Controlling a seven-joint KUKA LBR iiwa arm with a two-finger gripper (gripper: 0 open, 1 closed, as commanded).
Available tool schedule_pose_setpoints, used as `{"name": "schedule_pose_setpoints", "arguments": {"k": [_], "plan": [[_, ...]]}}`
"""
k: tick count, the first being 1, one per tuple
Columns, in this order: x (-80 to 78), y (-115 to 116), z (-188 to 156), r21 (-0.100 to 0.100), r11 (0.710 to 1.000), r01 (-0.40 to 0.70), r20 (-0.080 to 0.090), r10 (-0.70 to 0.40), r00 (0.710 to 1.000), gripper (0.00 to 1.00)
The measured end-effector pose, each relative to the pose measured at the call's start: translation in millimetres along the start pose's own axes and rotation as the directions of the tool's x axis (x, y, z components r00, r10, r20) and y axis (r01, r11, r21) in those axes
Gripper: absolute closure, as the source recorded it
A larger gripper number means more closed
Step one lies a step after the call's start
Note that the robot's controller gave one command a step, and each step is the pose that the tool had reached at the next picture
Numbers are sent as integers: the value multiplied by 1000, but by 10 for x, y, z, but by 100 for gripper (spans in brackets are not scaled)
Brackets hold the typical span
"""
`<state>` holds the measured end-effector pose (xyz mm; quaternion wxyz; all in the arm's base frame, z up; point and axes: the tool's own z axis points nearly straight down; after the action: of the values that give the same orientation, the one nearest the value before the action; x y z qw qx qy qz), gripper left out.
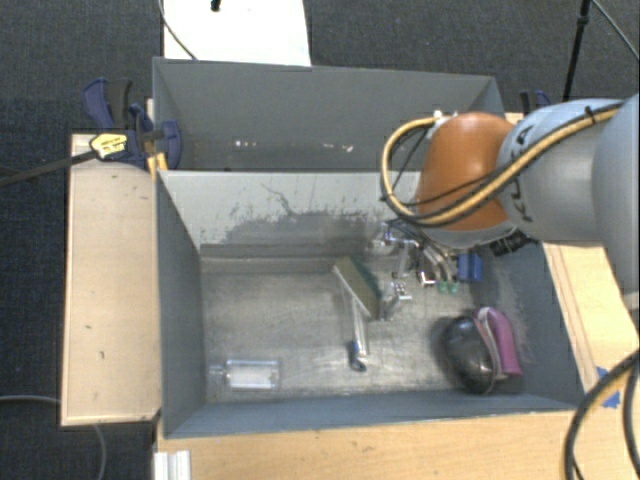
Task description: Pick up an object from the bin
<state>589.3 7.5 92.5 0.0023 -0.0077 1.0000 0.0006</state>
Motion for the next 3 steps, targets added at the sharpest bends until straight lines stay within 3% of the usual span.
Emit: {"name": "schedule_pose_setpoints", "arguments": {"k": [1,2,3], "plan": [[193,200,68,0,1000,11,-5,-11,1000,0],[132,908,-263,-4,1000,-19,2,19,1000,0],[22,1770,194,-6,985,-170,4,170,985,0]]}}
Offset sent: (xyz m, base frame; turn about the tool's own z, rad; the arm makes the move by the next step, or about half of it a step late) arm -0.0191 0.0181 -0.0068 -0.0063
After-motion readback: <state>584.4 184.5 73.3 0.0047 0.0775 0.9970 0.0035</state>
